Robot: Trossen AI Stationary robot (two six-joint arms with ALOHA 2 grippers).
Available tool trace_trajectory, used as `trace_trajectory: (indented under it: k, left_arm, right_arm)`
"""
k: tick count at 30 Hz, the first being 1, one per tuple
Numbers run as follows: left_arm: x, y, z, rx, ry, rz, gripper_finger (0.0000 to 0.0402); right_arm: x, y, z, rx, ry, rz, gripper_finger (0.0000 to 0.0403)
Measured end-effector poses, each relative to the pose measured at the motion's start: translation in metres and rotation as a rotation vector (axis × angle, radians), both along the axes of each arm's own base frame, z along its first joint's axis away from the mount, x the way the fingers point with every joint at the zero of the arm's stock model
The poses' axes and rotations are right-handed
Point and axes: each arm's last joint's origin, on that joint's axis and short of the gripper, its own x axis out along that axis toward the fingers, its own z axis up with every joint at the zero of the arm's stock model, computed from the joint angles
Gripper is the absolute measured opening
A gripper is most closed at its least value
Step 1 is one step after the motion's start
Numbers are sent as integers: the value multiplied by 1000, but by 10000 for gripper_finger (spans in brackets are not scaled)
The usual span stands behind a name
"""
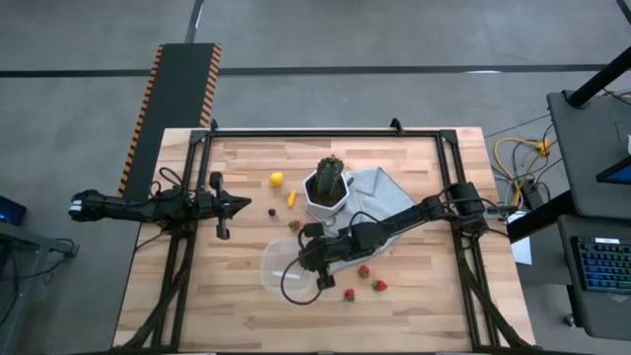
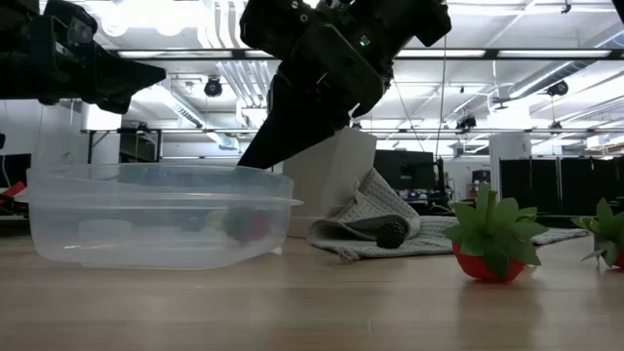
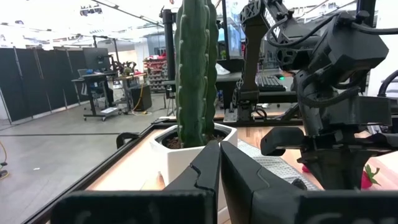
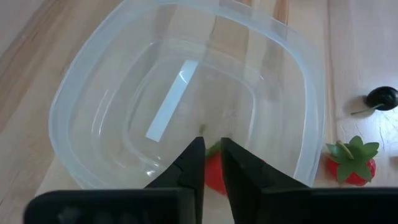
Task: Pick and placing Produce into tupperware
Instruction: Put the blackberry into the transparent plastic container
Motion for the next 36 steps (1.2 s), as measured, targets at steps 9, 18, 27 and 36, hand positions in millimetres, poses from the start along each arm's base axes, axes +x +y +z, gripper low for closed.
trace_trajectory:
  k: [9,18,27,36]
  left_arm:
    - [0,0,0,0,1,0,0]
    - [0,0,-1,1,7,0,0]
    - [0,0,-1,1,8,0,0]
    - [1,0,-1,1,13,0,0]
  right_arm:
    - [-6,-3,15,-39,-2,26,84]
    - [-56,-19,74,-94,103,26,105]
    - [-89,-26,42,-124,238,86,132]
    - [-91,-25,24,-31,225,87,162]
